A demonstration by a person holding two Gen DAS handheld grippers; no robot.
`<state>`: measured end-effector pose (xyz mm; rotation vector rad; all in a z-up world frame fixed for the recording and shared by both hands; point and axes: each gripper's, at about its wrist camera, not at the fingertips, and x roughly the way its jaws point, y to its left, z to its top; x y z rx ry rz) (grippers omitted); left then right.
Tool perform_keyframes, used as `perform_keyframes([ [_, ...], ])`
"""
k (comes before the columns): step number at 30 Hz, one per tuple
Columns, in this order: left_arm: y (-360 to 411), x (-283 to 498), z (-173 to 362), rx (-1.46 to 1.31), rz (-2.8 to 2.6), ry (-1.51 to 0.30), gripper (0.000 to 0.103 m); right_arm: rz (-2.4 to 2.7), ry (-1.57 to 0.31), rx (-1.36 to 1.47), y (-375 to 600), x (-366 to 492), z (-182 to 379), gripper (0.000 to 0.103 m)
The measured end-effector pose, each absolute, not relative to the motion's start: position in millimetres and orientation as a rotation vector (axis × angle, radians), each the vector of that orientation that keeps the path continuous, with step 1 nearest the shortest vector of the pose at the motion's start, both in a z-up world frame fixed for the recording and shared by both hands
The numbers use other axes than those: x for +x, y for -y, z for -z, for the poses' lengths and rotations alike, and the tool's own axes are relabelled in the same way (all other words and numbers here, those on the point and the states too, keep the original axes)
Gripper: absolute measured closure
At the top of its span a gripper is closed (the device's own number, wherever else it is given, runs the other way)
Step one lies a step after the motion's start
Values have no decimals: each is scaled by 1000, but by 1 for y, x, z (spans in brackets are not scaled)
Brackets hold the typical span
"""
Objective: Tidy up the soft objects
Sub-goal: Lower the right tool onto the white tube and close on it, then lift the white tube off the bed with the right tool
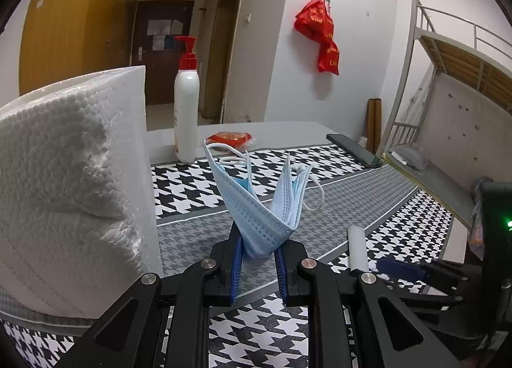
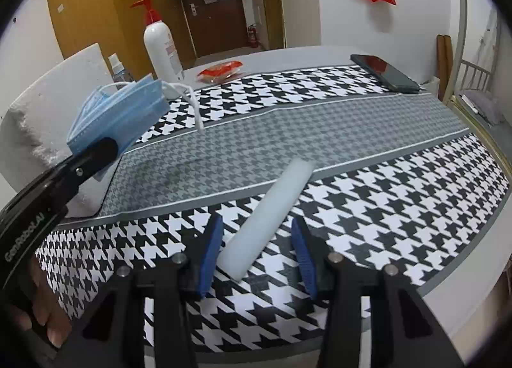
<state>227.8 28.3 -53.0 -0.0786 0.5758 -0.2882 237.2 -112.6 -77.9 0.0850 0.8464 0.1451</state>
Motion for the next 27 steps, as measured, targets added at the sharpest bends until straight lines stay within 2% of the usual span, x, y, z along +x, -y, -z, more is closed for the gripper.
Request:
perform_keyframes([
  [7, -30, 227, 52, -83, 280, -565, 83, -88, -857, 67, 111, 241, 80, 54],
  [11, -29, 223, 51, -83, 288, -555, 83, -63, -859, 49, 110, 249, 81, 73],
  [15, -31, 220, 51, -84, 296, -551, 83, -75, -859, 12, 107, 249, 81, 76],
  [17, -32, 219, 50, -84, 297, -545, 83, -100, -832, 28, 111, 245, 74, 83],
  [27, -32, 216, 49, -76, 297, -530, 83, -131, -754, 25, 118, 230, 47, 87],
])
